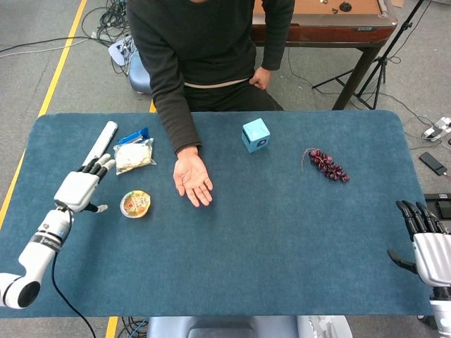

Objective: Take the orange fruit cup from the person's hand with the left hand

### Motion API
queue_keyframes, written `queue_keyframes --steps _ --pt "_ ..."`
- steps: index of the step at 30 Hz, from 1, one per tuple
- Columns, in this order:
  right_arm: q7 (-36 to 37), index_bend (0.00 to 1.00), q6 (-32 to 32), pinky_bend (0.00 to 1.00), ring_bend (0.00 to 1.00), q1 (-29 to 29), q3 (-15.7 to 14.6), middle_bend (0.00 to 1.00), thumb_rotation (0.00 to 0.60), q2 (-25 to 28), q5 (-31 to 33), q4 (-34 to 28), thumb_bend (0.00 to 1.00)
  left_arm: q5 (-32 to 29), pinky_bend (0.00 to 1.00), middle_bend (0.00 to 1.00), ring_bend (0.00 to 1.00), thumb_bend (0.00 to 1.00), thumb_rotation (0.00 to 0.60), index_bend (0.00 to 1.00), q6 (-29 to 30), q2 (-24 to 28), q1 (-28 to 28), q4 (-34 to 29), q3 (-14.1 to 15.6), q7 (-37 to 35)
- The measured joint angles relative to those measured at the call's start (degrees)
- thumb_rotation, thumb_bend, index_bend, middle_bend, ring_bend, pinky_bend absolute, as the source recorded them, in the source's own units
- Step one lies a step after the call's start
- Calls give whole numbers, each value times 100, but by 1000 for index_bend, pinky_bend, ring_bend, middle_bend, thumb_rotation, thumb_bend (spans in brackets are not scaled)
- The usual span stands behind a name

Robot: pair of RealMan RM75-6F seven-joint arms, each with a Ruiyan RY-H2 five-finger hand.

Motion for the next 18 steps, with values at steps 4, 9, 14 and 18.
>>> queue_keyframes --steps 4,9,14,18 --pt "34 8 -95 205 8 63 16 99 600 17 12 19 126 -201 169 0 0 120 600 0 674 125 409 -371 -1 293" --pt "127 8 -216 190 3 131 17 99 600 69 13 -11 126 -228 151 0 0 121 600 0 1656 212 1055 -815 66 450" --pt "57 8 -234 190 3 163 0 99 600 79 -35 -94 126 3 146 0 0 121 600 0 2430 230 1671 -1187 279 714" --pt "-19 8 -183 190 3 139 -41 99 600 55 -90 -131 126 400 144 0 0 121 600 0 2805 188 2040 -1352 503 810"
